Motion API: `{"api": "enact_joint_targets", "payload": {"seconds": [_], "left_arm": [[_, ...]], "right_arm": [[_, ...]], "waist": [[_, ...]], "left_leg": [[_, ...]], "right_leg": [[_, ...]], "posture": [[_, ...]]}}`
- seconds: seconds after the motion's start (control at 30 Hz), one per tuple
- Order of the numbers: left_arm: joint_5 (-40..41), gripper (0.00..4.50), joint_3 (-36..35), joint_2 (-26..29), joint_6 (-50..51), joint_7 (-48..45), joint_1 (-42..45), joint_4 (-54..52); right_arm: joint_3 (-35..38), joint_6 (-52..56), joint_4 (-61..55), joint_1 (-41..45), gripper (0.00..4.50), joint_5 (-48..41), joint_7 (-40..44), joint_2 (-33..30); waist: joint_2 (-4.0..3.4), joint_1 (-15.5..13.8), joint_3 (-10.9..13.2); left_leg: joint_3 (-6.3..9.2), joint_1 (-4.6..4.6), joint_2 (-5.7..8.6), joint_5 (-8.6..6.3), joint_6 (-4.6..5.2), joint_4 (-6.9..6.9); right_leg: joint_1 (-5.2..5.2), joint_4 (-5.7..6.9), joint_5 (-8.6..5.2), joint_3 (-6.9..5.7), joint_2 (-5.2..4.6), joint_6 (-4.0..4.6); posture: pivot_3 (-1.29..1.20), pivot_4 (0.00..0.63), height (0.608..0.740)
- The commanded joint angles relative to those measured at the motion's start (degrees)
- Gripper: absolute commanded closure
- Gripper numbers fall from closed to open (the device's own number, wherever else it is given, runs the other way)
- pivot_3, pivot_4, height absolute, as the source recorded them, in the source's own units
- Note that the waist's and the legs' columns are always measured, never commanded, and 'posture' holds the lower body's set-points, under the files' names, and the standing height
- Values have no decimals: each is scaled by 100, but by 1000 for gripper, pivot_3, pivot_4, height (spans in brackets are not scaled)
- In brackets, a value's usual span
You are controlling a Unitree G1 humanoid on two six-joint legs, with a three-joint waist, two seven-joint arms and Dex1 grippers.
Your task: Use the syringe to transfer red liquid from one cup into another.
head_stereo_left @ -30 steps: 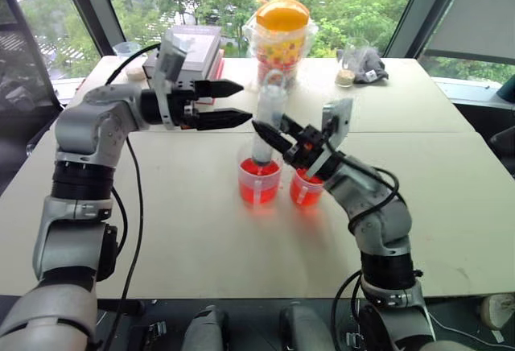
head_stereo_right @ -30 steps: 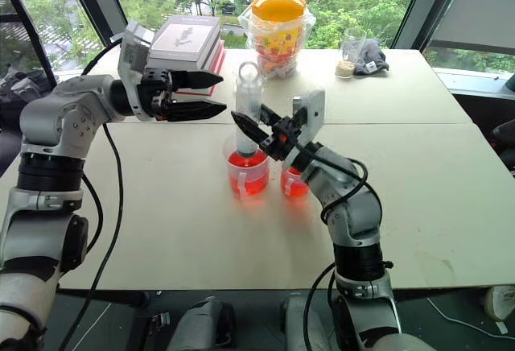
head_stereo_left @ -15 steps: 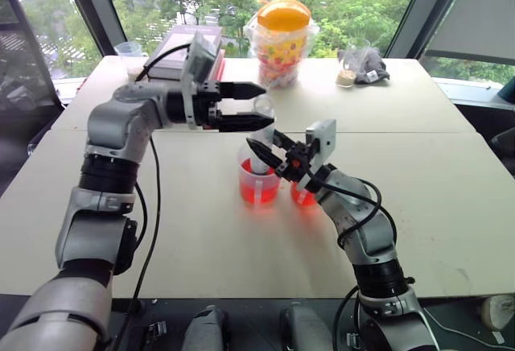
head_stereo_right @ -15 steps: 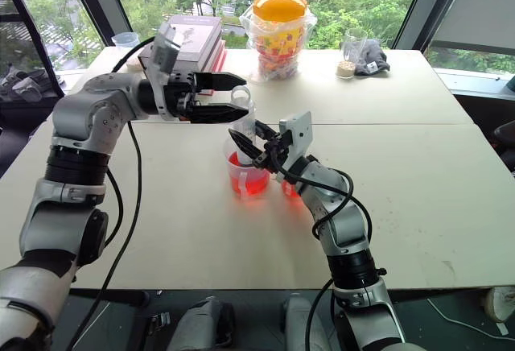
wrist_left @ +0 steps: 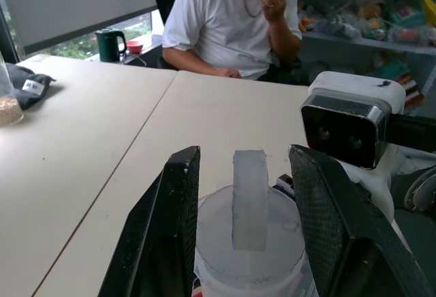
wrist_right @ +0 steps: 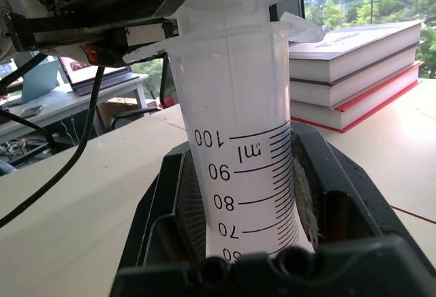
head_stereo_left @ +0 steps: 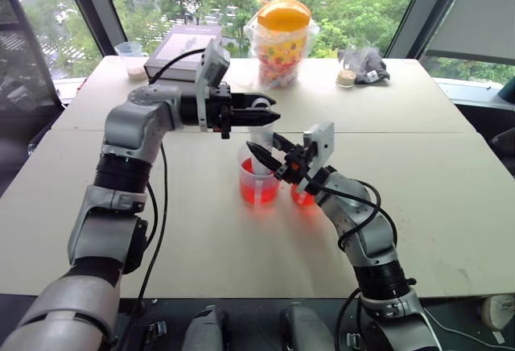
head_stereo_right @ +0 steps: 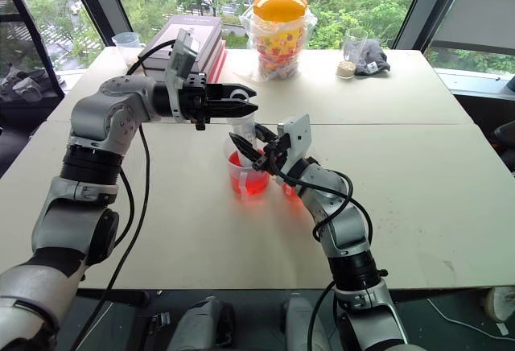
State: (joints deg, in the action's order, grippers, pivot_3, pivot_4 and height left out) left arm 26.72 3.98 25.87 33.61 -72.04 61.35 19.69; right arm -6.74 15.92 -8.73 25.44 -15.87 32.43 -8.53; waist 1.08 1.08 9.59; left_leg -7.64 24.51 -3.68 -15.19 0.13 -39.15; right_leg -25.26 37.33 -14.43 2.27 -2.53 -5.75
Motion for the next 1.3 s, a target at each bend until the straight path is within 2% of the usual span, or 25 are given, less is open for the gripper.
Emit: {"api": "enact_joint_targets", "payload": {"seconds": [0.03, 0.6, 1.3], "left_arm": [[34, 3070, -150, 25, -45, 69, 296, -101], [-174, 3070, -358, 34, -555, 28, 1103, 741], [-204, 3070, -407, 24, -745, -7, 1196, 898]], "right_arm": [[-99, -37, -105, 2, 3127, 19, 74, -65], [-199, 272, -34, -39, 3127, -51, 151, -167], [-211, 310, 43, 0, 3127, -41, 202, -199]], "waist": [[0, -1, 0], [0, 1, 0], [0, 0, 0]], "left_leg": [[0, 0, 0, 0, 0, 0], [0, 0, 0, 0, 0, 0], [0, 1, 0, 0, 0, 0]], "right_leg": [[0, 0, 0, 0, 0, 0], [-1, 0, 0, 0, 1, 0], [-1, 0, 0, 0, 0, 0]], "posture": [[0, 150, 740], [0, 150, 740], [0, 150, 740]]}}
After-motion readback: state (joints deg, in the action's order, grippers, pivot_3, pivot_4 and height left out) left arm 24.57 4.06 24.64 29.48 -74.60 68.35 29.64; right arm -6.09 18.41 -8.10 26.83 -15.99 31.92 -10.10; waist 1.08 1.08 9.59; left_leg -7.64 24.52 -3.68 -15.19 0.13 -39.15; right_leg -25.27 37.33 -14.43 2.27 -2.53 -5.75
